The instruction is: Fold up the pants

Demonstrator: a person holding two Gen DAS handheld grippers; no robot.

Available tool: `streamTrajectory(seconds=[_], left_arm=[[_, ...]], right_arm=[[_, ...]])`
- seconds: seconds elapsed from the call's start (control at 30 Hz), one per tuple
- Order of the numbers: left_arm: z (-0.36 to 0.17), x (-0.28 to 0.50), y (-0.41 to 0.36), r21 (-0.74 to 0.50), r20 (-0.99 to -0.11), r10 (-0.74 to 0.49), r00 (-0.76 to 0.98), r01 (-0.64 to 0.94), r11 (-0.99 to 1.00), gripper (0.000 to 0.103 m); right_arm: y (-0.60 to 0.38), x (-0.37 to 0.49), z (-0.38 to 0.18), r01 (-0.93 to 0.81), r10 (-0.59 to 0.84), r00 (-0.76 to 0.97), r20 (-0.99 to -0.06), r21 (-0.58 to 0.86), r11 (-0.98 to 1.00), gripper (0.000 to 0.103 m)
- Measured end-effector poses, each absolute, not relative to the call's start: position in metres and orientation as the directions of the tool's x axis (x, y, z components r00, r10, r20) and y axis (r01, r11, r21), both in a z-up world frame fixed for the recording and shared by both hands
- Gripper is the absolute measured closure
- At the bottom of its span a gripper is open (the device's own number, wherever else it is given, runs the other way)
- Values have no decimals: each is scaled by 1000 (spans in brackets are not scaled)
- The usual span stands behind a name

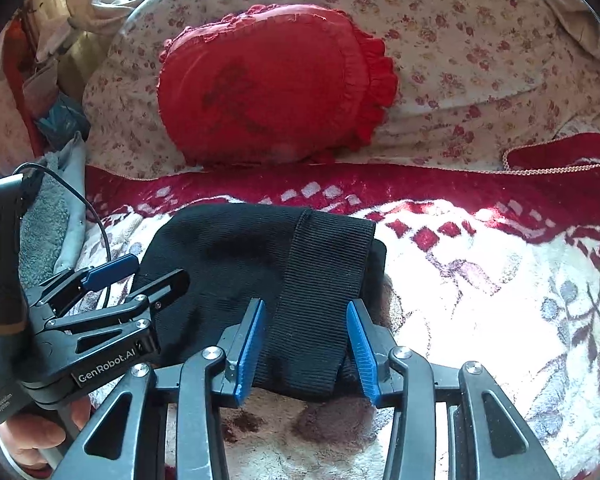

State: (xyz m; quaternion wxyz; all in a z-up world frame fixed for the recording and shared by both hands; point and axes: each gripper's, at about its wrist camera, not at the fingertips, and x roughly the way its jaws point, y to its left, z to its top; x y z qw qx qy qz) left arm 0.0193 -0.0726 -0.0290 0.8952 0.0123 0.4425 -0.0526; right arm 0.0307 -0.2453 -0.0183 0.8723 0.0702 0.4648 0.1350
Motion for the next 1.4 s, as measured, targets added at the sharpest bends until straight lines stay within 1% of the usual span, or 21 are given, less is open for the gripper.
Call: streamTrajectory(seconds=[0.2,0.3,0.37,0.43,0.97,1.07,1.13,1.2,1.33,1.4], left_arm=[[-30,19,-64,-26,-796,-67,601,77,997,36],[-31,19,-60,-46,-798,-77,598,67,997,36],[-33,20,-60,-54,-803,-83,590,66,996,36],[-35,21,-61,-51,-810,-80,581,67,996,36],[-40,23,-55,-88,-826,-104,553,56,995,36],[-37,25,-46,-142,-824,-153,546,63,988,36],[-34,26,-36,-176,-818,-176,548,53,983,34],[-33,27,-26,-212,-812,-201,548,44,976,22],[-34,28,-3,-360,-783,-319,534,29,932,19],[-40,30,4,-395,-780,-347,522,21,919,18]], right_arm=[[-240,34,-19,-178,311,529,-789,255,950,62],[-237,36,-20,-183,322,525,-788,265,947,62],[-236,36,-22,-179,321,523,-790,267,947,60],[-234,37,-25,-178,329,517,-790,277,944,55],[-237,39,-30,-150,328,502,-800,292,944,53],[-244,40,-31,-141,328,506,-798,298,944,52],[-252,41,-33,-115,325,512,-795,311,943,49],[-260,43,-37,-97,338,505,-794,337,937,47],[-274,48,-47,-63,391,491,-779,416,907,44],[-279,52,-55,-54,434,479,-763,468,882,44]])
